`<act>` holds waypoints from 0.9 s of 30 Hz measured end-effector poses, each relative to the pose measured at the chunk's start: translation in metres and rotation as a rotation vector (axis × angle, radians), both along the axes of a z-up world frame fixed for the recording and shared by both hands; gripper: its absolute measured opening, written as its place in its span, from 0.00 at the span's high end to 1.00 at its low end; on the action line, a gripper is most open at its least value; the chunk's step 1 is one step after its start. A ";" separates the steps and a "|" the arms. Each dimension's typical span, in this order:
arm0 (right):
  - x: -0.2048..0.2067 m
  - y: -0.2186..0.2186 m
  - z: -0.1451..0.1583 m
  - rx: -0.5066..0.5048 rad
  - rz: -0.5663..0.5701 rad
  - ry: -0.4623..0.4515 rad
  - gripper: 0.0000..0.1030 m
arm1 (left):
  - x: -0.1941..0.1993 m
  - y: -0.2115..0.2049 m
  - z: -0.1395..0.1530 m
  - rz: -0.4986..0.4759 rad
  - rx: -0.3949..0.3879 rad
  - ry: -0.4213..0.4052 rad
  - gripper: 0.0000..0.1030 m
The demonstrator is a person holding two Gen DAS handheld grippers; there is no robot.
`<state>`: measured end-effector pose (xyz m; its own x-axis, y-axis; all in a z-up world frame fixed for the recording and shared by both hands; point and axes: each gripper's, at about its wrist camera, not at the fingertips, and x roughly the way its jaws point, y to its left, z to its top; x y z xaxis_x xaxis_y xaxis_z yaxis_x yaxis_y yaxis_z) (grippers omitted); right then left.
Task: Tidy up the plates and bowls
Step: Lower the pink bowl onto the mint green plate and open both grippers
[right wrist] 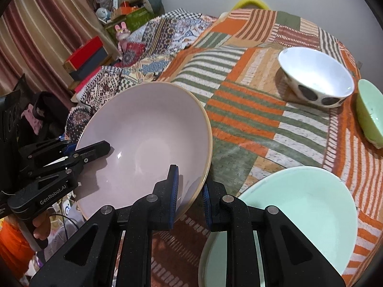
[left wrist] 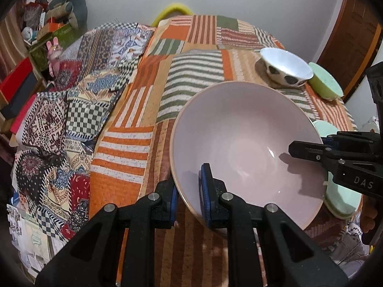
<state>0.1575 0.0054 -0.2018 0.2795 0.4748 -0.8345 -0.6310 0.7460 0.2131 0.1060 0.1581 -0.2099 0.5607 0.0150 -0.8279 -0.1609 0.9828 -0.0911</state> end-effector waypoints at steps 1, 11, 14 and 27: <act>0.001 0.002 -0.002 -0.006 0.001 0.005 0.84 | 0.001 0.001 -0.004 0.001 -0.004 0.007 0.84; 0.008 0.011 -0.020 -0.053 0.014 0.037 0.84 | 0.009 0.010 -0.025 0.008 -0.026 0.041 0.83; 0.010 0.016 -0.020 -0.062 0.018 0.033 0.84 | 0.011 0.011 -0.027 0.008 -0.029 0.045 0.83; 0.008 0.007 -0.008 -0.060 0.027 0.012 0.77 | 0.002 0.008 -0.021 0.021 0.027 0.049 0.77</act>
<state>0.1656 0.0125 -0.2097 0.2570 0.4310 -0.8650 -0.6487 0.7404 0.1761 0.1084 0.1657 -0.2309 0.5190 0.0489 -0.8534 -0.1849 0.9811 -0.0562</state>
